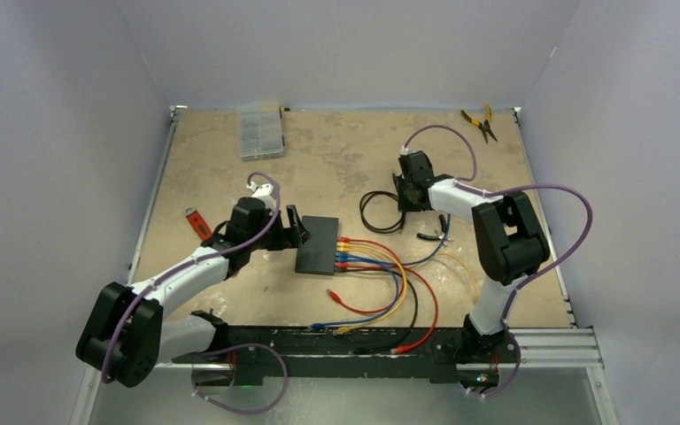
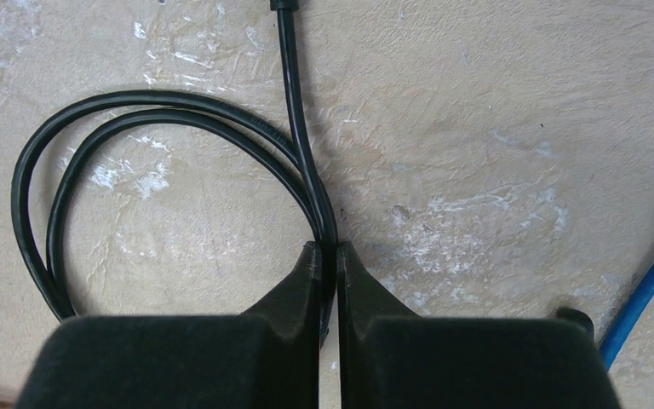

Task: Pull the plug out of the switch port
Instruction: Pick up the connector from the center of the board.

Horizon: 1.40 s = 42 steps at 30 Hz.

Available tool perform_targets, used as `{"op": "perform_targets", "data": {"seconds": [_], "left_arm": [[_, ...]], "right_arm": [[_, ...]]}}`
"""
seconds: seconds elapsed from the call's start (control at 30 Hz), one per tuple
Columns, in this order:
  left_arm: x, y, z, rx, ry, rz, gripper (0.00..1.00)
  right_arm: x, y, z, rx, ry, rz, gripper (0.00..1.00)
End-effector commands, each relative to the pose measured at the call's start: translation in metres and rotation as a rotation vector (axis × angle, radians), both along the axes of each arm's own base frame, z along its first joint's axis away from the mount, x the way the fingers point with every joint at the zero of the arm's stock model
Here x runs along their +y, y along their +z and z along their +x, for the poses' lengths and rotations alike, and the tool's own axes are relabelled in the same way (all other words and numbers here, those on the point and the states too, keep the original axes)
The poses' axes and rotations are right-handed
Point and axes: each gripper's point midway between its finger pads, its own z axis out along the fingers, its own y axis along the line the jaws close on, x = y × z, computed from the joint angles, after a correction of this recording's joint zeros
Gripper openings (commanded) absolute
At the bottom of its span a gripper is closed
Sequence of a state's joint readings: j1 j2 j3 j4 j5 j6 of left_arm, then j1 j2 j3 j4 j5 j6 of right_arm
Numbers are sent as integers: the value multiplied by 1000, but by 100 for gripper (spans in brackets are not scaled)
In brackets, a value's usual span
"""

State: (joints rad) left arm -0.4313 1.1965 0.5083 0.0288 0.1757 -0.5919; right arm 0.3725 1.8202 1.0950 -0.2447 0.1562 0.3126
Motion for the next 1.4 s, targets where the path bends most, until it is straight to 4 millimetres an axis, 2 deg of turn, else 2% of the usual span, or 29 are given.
{"op": "perform_targets", "data": {"seconds": [0.0,0.27,0.6,0.73,1.0,1.23,1.37], "left_arm": [[-9,10,7,-27,-3,-69,83],[-6,14,9,-42,15,-69,87],[13,22,9,-81,109,-33,99],[13,28,9,-97,114,-44,99],[12,33,8,-113,108,-57,99],[9,33,6,-114,92,-70,99],[6,34,5,-117,77,-85,99]], "right_arm": [[7,6,-6,0,39,38,0],[18,42,3,-81,64,100,0],[25,80,16,-172,66,153,0],[27,86,23,-185,63,159,0],[33,83,39,-187,65,201,0],[44,97,71,-224,71,263,0],[40,101,95,-245,44,257,0]]}}
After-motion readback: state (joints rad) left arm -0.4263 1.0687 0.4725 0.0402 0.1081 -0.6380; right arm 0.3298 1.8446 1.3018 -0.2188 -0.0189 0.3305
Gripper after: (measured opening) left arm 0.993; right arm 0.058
